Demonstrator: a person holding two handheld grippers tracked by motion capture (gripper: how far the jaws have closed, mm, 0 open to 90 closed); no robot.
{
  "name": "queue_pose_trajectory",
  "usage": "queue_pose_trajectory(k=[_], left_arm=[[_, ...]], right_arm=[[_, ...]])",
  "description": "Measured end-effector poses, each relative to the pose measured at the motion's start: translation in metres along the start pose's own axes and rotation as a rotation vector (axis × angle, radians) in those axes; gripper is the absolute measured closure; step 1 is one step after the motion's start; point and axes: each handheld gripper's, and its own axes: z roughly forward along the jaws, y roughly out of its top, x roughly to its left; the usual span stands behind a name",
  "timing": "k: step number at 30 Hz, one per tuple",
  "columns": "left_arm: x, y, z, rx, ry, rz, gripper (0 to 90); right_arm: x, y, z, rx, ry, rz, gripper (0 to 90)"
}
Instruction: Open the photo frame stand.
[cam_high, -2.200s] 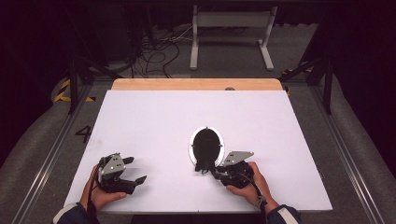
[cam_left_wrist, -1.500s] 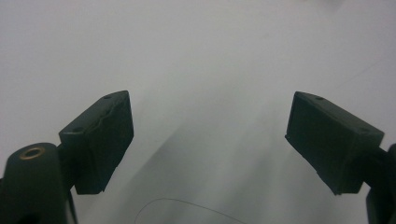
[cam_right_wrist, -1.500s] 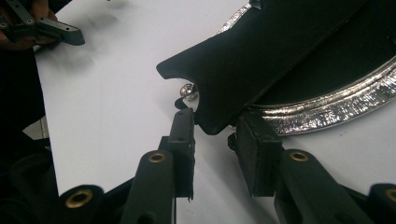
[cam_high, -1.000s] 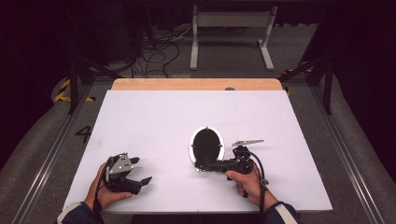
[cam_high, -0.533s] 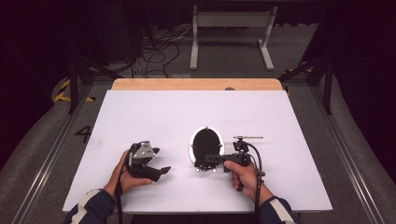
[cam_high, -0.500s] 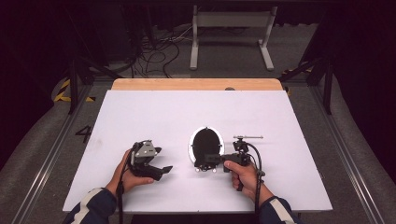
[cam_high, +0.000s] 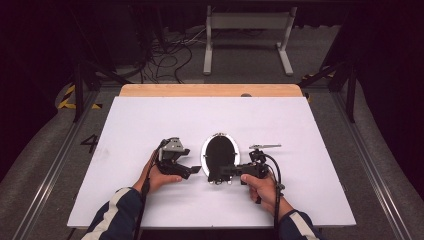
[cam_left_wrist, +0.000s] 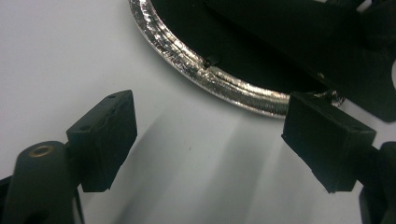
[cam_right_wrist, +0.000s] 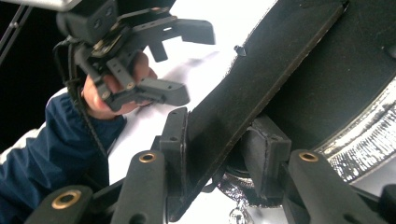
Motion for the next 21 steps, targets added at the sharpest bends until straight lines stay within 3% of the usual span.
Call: queue_pose_trajectory(k=[5,6,10,17,21], left_arm=[[0.000,0.006,0.004,-0.017,-0.027,-0.024,17.9],[0.001,0.007,0.004,-0.016,-0.029,-0.011,17.9],[0.000,0.008,0.009,-0.010,-0.052,-0.016,17.6],[-0.001,0.014,0.017,-0.018,-0.098,-0.039,17.5],[0.002,0.014,0.018,-0.045,-0.133,-0.062,23.4]], right_arm=[[0.003,-0.001,-0.002,0.007,0.003,-0.067,64.6],[0.004,-0.001,-0.003,0.011,0.001,-0.085,64.8],[0.010,-0.003,-0.003,0.006,-0.018,-0.183,64.8],[0.013,-0.003,-0.005,0.021,-0.028,-0.227,65.2],[0.014,-0.004,-0.006,0.022,-0.032,-0.241,65.4]])
